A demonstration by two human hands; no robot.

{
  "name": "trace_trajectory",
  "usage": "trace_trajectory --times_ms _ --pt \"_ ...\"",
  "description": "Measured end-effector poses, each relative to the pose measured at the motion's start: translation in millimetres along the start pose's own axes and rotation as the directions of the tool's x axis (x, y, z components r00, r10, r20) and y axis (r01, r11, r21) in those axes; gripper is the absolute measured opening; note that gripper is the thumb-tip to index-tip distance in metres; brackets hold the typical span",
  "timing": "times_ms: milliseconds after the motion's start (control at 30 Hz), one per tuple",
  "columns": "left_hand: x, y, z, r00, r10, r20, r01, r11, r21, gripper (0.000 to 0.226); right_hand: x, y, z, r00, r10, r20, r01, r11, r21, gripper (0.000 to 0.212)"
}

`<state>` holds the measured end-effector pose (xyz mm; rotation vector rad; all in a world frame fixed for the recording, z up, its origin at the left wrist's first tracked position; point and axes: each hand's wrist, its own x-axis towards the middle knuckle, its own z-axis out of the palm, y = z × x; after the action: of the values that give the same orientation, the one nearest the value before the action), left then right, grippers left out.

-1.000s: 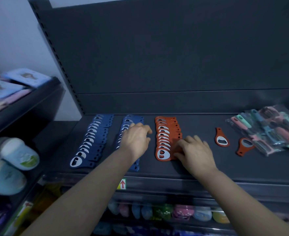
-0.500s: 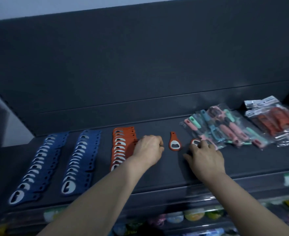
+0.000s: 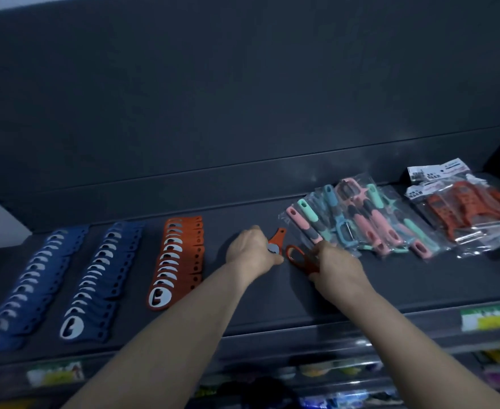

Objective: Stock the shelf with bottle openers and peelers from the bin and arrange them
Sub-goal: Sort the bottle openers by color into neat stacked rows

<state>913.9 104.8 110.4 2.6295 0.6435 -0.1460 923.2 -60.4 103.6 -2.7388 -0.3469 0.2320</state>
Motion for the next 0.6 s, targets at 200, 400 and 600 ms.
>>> trace_trajectory --times_ms 200,400,600 --pt "-11.4 -23.2 -17.3 0.997 0.019 -0.072 -0.025 0.997 -0.073 0.036 -1.9 -12.3 -2.6 0.986 -0.123 -0.116 0.129 0.991 0.043 0.021" --pt "-34.2 -84.1 -49.6 0.992 0.063 -0.114 -0.097 0.943 -0.317 0.009 -7.0 -61.2 7.0 0.929 -0.308 -0.205 0.339 0.930 0.142 0.016" --pt "-65.5 -168.6 -90.5 0.995 0.104 -0.003 -0.101 0.957 -0.272 0.022 -24.0 -110.7 29.2 0.910 -0.401 -0.108 0.413 0.903 0.120 0.011"
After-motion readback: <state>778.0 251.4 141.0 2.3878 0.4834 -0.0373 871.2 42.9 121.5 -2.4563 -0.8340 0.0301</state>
